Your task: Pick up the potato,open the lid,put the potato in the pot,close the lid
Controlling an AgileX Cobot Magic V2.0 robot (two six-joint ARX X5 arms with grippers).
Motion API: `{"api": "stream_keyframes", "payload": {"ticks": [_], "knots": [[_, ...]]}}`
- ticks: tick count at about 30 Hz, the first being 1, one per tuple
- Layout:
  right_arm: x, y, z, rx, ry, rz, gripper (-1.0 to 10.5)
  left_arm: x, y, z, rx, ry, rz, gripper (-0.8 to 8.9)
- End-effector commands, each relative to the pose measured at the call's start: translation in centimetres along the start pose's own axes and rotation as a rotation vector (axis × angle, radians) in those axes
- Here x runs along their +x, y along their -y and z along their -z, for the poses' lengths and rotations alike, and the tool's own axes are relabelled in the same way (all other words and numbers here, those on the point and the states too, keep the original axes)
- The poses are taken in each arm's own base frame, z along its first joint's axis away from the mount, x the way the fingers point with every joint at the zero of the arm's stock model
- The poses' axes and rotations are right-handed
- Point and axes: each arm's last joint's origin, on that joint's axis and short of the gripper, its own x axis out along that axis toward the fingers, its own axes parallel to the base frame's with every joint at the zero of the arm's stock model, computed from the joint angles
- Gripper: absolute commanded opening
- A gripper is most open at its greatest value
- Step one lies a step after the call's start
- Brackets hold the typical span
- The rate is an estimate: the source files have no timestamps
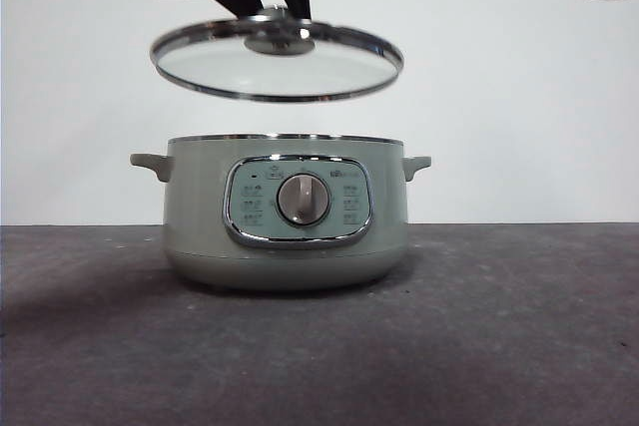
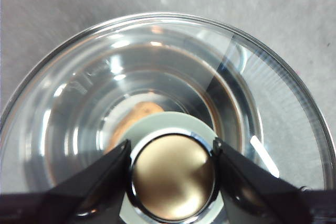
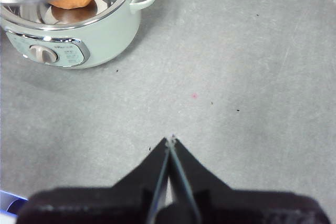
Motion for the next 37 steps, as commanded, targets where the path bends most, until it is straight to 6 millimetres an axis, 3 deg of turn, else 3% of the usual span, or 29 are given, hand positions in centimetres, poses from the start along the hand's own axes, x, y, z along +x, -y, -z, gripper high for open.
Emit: {"api": "stream_keyframes", "payload": {"ticks": [1,7,22,29,37], "knots": [[0.2,0.0,0.3,-0.002,-0.029,0.011,0.0,1.0,-0.1,-0.2,0.012,-0.002,0.007,-0.09],[0.2,0.0,0.3,-0.002,-0.029,0.010,0.0,3.1,-0.3,-0.2,0.004,-0.039,0.010,-0.09],[0.2,0.0,0.3,-0.003,-0.030,0.007,0.0,5.2,-0.8,-0.3,-0.007,-0.065,-0.001,-0.09],[0.2,0.0,0.3,-0.003,-0.031,0.002,0.0,8.0,-1.2,0.3,-0.016,-0.147,-0.040,-0.09],[0.2,0.0,0.4,-0.004,-0.032,0.000,0.0,8.3,-1.4,0.0,0.005,-0.118,-0.039,-0.03]]}}
